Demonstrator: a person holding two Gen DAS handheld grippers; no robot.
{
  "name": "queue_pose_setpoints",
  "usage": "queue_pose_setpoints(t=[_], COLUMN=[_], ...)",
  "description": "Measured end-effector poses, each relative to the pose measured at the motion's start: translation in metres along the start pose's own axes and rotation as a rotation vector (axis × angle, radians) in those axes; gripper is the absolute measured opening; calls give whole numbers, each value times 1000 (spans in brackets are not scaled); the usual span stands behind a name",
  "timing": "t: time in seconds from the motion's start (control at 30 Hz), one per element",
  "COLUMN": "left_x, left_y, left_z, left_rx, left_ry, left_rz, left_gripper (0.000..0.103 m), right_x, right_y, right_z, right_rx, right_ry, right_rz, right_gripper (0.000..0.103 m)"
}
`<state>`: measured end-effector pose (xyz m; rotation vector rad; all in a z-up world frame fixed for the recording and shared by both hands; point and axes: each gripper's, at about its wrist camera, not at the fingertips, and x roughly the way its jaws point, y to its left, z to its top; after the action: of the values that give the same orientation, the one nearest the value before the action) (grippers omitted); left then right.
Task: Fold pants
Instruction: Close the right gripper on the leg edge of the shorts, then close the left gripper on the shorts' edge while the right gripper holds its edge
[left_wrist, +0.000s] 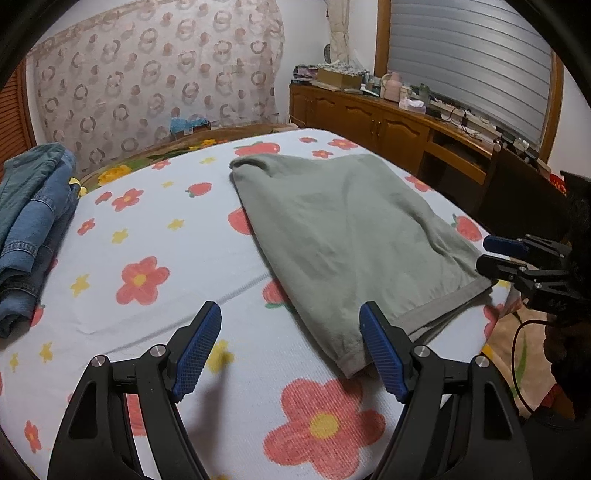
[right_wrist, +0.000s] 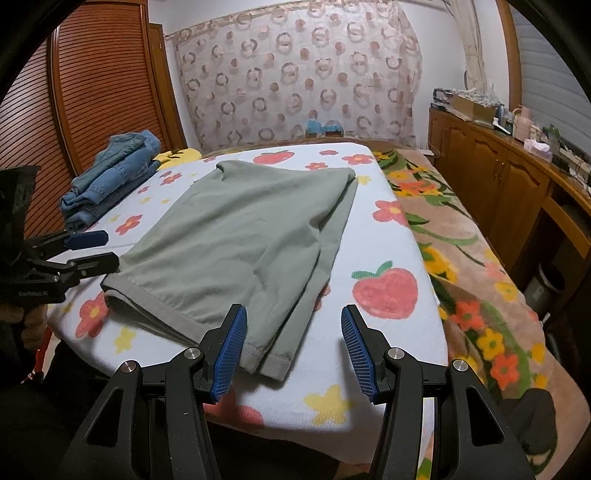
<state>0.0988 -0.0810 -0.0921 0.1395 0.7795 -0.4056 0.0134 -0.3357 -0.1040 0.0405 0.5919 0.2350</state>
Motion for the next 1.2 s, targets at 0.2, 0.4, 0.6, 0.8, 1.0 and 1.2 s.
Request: queue_pose_setpoints(t=[0.2,0.4,0.6,0.8,1.0,1.2], left_x=[3,2,4,6,5,5], left_y=[-3,-7,-13,-15,-16,-21], left_z=[-6,-9,-13,-16,-17,-17], left_rx=[-5,-3,12,13,-1,15], left_ry=[11,8,30,46,53,58], left_rz=[-7,-46,-60,-69,-112,-108], left_gripper=[76,61,52,51,46,46], right_x=[1,2,2,0,-10,-12], right_y=[3,5,5,7,7,12], right_z=[-3,-2,-1,1,0,-5], right_rx=[-4,-9,3,7,16,13], right_ry=[17,33,64,76,19,14], right_rz=[1,24,50,84,73,48], right_gripper=[55,44,33,14,9,8])
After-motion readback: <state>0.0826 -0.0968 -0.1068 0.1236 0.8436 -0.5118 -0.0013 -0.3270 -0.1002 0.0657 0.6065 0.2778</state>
